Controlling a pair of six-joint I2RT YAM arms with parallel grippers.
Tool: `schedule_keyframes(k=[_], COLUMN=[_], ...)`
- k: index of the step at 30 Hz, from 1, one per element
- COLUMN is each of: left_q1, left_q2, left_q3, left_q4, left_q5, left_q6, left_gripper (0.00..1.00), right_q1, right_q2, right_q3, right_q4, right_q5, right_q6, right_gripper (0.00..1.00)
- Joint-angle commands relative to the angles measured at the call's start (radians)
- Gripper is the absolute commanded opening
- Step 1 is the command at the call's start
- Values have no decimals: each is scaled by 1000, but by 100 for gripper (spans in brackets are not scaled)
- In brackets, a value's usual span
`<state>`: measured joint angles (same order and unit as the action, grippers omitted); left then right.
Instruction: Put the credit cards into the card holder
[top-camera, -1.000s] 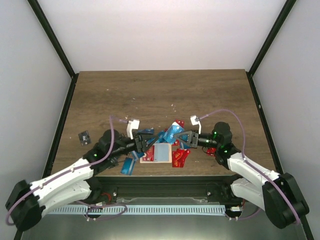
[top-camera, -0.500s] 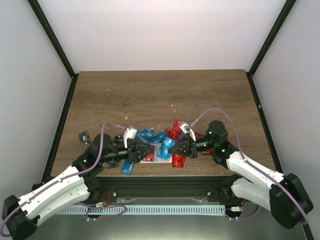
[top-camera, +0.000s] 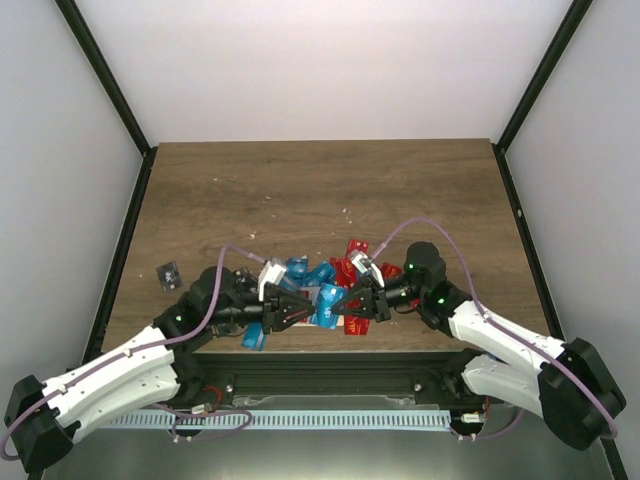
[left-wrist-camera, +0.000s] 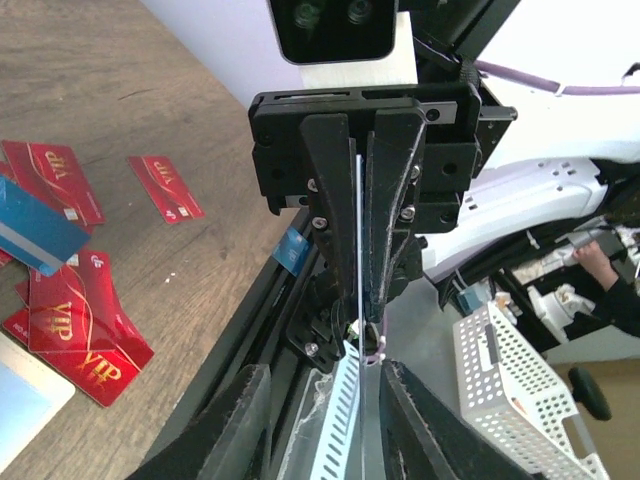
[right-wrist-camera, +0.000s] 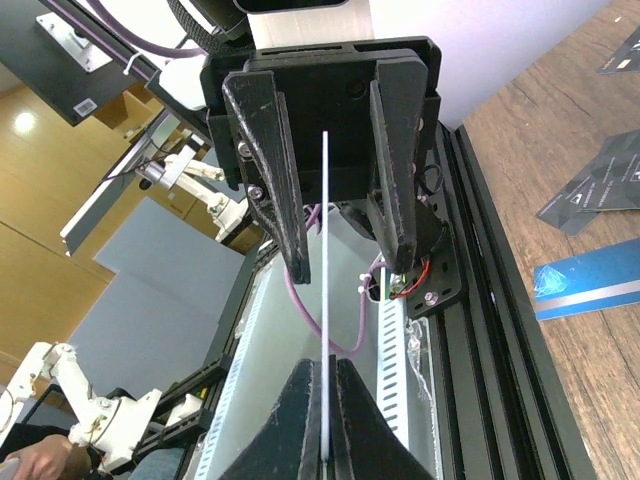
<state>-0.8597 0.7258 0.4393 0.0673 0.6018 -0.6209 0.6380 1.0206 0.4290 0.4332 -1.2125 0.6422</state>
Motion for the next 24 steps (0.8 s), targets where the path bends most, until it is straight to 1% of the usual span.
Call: schedule_keyframes(k=[1, 6, 10, 13, 15, 16, 18, 19, 20, 22, 24], left_q1=[-16, -26, -32, -38, -38, -38, -38, -36, -37, -35, -29], left_q2=[5, 19, 38, 43, 43, 43, 43, 69, 77, 86, 92], left_q3=[29, 30, 32, 34, 36, 35, 33, 33, 26, 11, -7], left_q4=[35, 35, 39, 36, 13, -8, -69, -106, -132, -174, -197], left_q5=[5, 4, 0, -12, -54, -91, -190, -247, -291, -349, -380], left_q6=[19, 21, 23, 24, 22, 17, -1, -16, -32, -69, -113], left_gripper=[29, 23, 15, 5, 4, 4, 4, 4, 4, 4, 4], right_q1=[21, 33, 43, 45, 45, 45, 45, 45, 45, 42, 41], right_q2=[5, 9, 13, 14, 10, 6, -1, -2, -2, 6, 17], right_q3=[46, 51, 54, 55, 59, 67, 85, 94, 98, 97, 84], right_q4=[-9, -21, -26, -36, -60, -91, -195, -239, -277, -327, -344], right_q5=[-15, -10, -8, 1, 26, 58, 156, 215, 282, 371, 432], right_q6=[-25, -33, -40, -46, -57, -70, -104, -115, -122, -125, -110], right_gripper=[1, 1, 1, 1, 1, 6, 26, 36, 43, 49, 51])
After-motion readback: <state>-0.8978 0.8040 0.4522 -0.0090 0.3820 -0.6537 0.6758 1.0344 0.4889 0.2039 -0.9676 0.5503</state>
